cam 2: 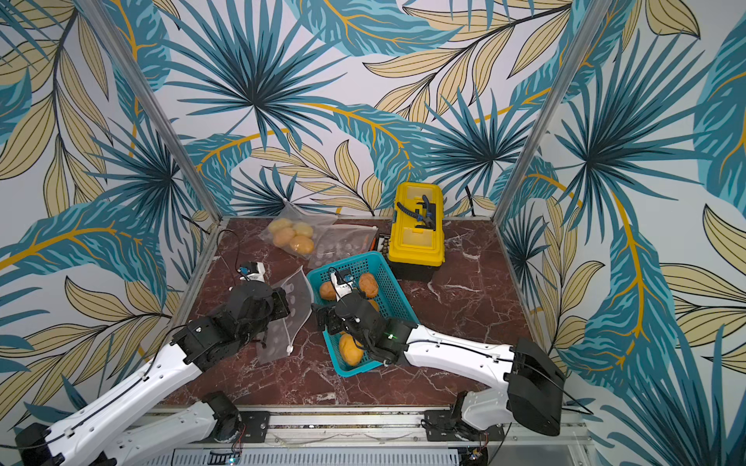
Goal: Put the potatoes into a zipper bag and zip it
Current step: Open the zipper of the food storage bag, then pick up the potato from the basket.
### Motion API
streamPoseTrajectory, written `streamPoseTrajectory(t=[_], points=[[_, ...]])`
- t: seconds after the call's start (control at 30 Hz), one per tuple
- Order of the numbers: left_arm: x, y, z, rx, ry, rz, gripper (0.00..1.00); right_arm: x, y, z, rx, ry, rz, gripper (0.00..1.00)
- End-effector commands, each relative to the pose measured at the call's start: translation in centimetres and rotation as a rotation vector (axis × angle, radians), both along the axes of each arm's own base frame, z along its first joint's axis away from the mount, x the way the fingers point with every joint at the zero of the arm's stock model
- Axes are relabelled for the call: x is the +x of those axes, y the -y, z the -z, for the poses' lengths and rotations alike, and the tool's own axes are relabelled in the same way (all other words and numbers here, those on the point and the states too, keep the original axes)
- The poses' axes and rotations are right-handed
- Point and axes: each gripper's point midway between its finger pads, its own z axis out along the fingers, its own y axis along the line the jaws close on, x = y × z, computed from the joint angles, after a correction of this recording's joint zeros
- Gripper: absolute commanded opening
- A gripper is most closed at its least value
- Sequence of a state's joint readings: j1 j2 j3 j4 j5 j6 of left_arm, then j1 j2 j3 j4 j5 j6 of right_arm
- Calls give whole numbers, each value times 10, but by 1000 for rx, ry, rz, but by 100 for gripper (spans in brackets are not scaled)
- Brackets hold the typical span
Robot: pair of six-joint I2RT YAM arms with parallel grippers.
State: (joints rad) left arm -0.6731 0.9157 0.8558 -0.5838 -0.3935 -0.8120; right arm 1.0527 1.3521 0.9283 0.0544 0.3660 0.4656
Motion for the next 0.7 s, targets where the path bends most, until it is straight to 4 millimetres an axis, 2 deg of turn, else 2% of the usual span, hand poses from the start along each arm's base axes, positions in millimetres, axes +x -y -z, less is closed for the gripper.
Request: streamPoseTrajectory(t=[0.0, 0.13, 0.33, 0.53, 0.67], points=[[3, -2, -16, -21, 34, -17, 0, 0, 19, 13, -62, 0, 41, 99], [4, 0, -15, -13, 30, -7, 0, 4, 49, 19, -128, 11, 153, 99], [4, 2, -16, -13, 27, 3, 0, 15, 100, 44, -228, -41, 308, 99], [3, 3, -18, -18, 33, 10, 0, 25, 122, 75, -255, -149, 321, 100], [3, 5, -19, -22, 30, 21, 0, 31, 125, 93, -265, -215, 300, 100]])
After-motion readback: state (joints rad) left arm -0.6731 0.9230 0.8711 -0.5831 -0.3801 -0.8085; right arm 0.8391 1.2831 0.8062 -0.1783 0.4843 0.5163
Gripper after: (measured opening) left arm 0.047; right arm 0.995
